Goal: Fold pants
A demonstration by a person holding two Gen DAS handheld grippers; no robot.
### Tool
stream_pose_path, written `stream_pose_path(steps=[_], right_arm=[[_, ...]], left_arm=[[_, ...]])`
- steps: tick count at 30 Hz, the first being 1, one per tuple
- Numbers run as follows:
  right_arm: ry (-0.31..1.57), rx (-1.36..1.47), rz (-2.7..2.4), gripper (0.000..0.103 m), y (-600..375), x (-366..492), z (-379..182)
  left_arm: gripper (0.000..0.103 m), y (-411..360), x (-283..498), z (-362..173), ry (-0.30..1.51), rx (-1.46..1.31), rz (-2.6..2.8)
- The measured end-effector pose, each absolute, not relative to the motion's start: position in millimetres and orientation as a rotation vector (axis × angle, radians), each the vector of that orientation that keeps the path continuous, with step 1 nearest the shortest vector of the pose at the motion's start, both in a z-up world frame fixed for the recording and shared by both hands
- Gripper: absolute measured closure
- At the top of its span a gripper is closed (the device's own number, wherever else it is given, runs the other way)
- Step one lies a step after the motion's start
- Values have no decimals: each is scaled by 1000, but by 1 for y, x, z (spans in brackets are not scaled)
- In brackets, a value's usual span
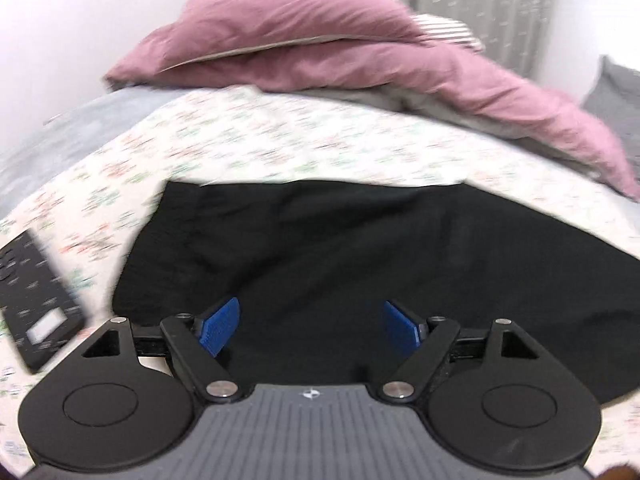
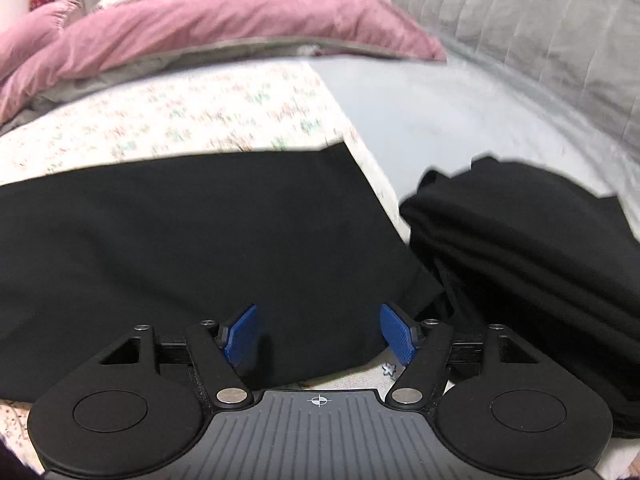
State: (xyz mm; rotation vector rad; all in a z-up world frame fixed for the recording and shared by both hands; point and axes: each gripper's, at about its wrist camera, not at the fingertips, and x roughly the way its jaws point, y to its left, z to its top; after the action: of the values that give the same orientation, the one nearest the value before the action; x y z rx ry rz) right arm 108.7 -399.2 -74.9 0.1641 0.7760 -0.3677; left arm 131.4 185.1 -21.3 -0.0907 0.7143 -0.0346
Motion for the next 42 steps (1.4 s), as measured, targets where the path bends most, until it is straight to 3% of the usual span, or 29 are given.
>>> stream_pose_path(steps=[10, 18, 28, 31, 33, 35, 42], right_arm=[[820, 259, -364, 35, -400, 98, -100], [750, 517, -427, 34, -432, 55, -98], [644, 727, -457, 37, -461, 66, -115], [600, 778, -490, 52, -465, 69, -119], [585, 812, -500, 85, -469, 72, -121], [568, 854, -505, 95, -470, 72, -123], [477, 630, -451, 101, -428, 87, -82]], left_arm=[[5, 109, 140, -58, 820, 93, -121], [1, 84, 135, -36, 799, 4, -150], [0, 46, 140, -31, 843, -117, -234], [0, 41, 146, -30, 851, -149, -252], [0, 39, 144, -29, 854, -166, -282], [0, 34, 148, -30, 861, -171, -283], [0, 24, 152, -32, 891, -174, -294]])
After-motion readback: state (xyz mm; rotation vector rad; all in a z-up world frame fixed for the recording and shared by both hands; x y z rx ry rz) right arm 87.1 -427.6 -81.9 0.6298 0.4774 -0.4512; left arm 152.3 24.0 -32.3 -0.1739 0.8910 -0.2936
